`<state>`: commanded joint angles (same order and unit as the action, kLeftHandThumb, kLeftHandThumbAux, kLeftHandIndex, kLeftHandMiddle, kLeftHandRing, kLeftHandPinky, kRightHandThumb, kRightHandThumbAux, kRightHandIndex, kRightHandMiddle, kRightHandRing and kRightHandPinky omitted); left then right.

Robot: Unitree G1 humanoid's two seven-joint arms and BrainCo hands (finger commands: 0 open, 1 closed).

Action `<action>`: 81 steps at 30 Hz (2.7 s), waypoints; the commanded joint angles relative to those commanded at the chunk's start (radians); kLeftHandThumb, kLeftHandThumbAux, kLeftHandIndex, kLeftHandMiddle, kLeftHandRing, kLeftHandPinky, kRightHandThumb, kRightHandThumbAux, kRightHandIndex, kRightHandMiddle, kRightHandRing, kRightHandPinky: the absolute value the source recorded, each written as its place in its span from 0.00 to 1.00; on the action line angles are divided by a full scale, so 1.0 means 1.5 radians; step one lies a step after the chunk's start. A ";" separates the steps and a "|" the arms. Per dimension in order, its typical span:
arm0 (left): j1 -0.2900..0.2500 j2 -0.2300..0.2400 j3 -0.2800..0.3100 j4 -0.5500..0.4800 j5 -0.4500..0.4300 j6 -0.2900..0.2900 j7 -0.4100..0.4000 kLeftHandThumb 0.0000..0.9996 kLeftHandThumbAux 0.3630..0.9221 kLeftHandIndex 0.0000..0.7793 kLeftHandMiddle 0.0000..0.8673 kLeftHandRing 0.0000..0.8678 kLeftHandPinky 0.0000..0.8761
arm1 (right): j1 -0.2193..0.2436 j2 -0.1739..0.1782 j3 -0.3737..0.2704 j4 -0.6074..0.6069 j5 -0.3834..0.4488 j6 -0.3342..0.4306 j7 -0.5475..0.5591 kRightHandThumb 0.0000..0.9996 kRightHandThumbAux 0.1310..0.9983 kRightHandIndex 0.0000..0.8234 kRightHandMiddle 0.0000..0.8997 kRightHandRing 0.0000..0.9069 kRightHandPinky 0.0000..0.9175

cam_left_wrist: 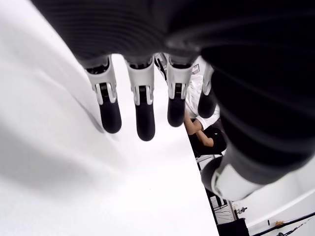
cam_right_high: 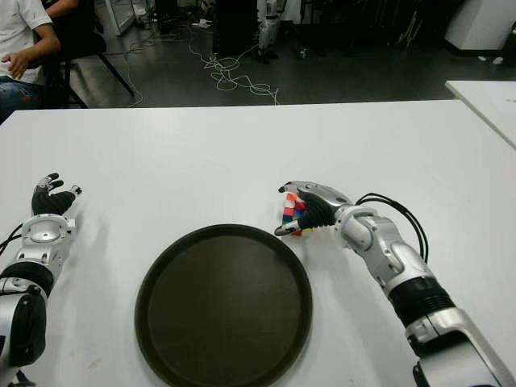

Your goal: Pick up the Rubik's Cube and put it in the plate

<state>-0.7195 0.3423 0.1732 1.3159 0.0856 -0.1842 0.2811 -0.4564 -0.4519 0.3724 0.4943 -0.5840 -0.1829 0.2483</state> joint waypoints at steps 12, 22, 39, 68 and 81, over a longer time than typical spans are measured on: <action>0.000 0.000 -0.005 -0.002 0.005 0.000 0.009 0.10 0.66 0.10 0.16 0.18 0.19 | -0.002 0.001 0.003 0.002 0.002 0.011 0.012 0.00 0.34 0.00 0.00 0.00 0.00; -0.001 0.001 -0.009 -0.001 0.006 0.003 0.014 0.11 0.67 0.10 0.17 0.20 0.21 | -0.005 0.002 0.004 0.007 0.003 0.008 0.010 0.00 0.36 0.00 0.00 0.00 0.00; -0.001 0.004 -0.015 0.001 0.010 0.007 0.014 0.12 0.63 0.11 0.18 0.20 0.22 | -0.004 -0.001 0.003 0.010 0.002 0.017 0.012 0.00 0.36 0.00 0.00 0.00 0.00; 0.000 0.005 -0.002 0.000 -0.005 0.001 -0.005 0.12 0.66 0.09 0.15 0.17 0.19 | -0.005 -0.003 0.005 0.017 0.001 0.024 0.015 0.00 0.37 0.00 0.00 0.00 0.00; 0.000 0.006 -0.001 0.000 -0.001 0.001 -0.007 0.13 0.64 0.12 0.16 0.18 0.19 | -0.002 -0.004 0.003 0.010 0.004 0.024 0.015 0.00 0.38 0.00 0.00 0.00 0.00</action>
<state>-0.7192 0.3520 0.1711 1.3157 0.0848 -0.1823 0.2707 -0.4599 -0.4574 0.3773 0.5096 -0.5775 -0.1468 0.2709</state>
